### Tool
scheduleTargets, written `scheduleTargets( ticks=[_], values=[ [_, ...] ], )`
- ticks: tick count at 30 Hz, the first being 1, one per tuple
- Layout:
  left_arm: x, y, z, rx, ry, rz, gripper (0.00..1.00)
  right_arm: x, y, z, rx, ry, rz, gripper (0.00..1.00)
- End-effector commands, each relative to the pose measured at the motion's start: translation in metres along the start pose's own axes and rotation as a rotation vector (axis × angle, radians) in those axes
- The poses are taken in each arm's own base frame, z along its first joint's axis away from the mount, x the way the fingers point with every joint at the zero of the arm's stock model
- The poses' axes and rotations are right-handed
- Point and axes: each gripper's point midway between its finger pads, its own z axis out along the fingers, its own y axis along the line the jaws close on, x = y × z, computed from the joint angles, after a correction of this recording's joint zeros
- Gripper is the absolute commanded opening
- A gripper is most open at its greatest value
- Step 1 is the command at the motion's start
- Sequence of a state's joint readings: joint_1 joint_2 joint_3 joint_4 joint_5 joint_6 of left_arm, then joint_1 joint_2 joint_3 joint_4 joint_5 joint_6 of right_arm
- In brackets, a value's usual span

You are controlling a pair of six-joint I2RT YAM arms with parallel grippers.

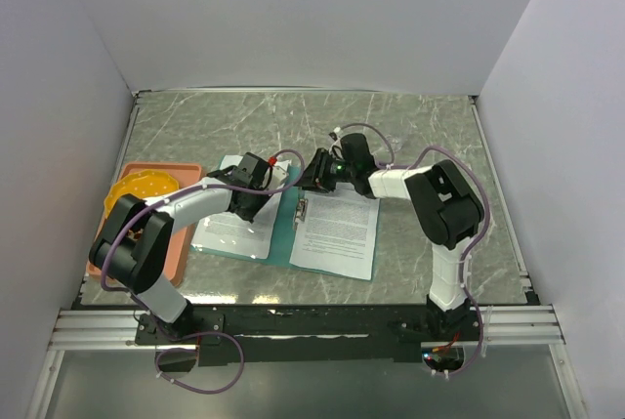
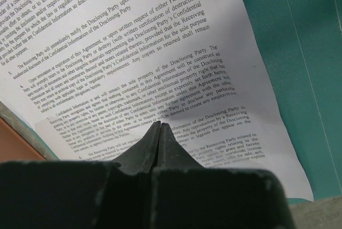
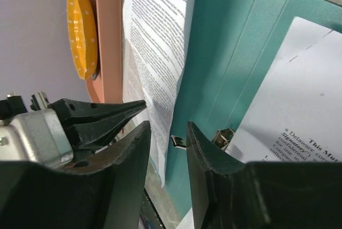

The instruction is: Put the files into the folder

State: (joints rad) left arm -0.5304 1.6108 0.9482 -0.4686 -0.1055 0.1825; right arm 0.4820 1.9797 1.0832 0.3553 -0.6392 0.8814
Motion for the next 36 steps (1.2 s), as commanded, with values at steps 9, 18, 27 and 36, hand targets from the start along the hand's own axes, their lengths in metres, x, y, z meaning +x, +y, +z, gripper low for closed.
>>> scheduleTargets(
  ticks=[9,18,27,36],
  values=[
    [-0.016,0.010,-0.011,-0.038,-0.061,0.002,0.01,0.006,0.042,-0.009,-0.098,-0.010,-0.062,0.39],
    [-0.018,0.011,-0.014,-0.038,-0.068,0.003,0.01,0.023,0.053,-0.007,-0.105,0.024,-0.063,0.39],
    [-0.025,0.015,-0.020,-0.050,-0.083,-0.004,0.01,0.036,0.044,-0.014,-0.080,0.022,-0.040,0.38],
    [-0.080,0.027,-0.072,-0.055,-0.224,-0.073,0.54,0.024,0.053,-0.046,-0.042,-0.088,-0.165,0.29]
  ],
)
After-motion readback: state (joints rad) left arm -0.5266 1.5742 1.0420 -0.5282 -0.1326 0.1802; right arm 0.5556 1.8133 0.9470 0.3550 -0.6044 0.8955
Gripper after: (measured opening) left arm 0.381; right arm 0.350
